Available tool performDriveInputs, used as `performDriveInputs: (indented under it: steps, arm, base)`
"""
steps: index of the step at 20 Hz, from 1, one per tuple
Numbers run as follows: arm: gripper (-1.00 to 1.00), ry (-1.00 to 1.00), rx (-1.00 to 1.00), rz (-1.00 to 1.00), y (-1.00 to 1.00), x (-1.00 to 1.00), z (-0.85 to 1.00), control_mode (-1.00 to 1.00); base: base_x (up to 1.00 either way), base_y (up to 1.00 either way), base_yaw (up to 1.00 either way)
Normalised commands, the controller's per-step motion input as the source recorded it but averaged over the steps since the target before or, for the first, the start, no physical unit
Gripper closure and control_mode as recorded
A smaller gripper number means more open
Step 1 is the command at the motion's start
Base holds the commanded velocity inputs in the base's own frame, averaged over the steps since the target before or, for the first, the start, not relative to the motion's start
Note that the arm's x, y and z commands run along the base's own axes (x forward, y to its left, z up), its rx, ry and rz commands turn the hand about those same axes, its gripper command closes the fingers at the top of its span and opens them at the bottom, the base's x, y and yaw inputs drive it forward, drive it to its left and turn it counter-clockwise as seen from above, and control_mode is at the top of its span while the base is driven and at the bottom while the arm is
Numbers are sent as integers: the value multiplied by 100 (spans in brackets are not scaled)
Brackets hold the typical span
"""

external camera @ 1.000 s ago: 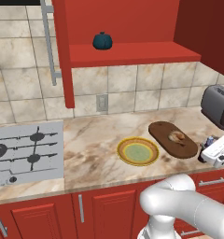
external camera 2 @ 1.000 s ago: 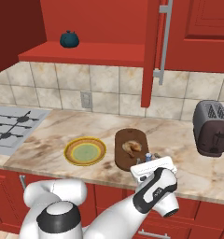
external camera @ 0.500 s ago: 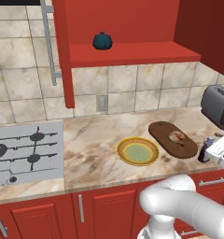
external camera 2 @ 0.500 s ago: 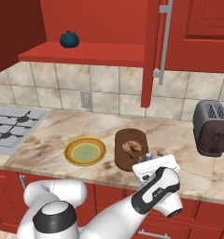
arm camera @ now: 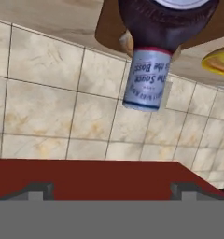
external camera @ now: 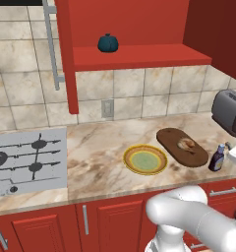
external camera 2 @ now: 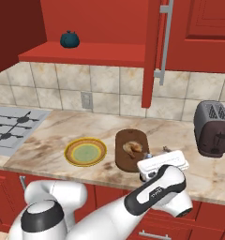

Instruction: Pick the chicken drumstick from the plate and place it on the cutting board. Then pick the condiment bottle from the cabinet and place it next to the cutting board.

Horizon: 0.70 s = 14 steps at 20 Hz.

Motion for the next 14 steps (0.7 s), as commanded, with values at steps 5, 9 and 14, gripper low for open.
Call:
performDriveInputs:
  steps: [5, 9, 14]
  arm:
    - [-100, 0, 0, 0, -27, -51, 39, -100]
    - [-100, 0, 0, 0, -37, -62, 44, -100]
    - [-100, 0, 0, -1, -23, -43, 81, -100]
  base:
    - [0, 0, 0]
    - [0, 0, 0]
    - [0, 0, 0]
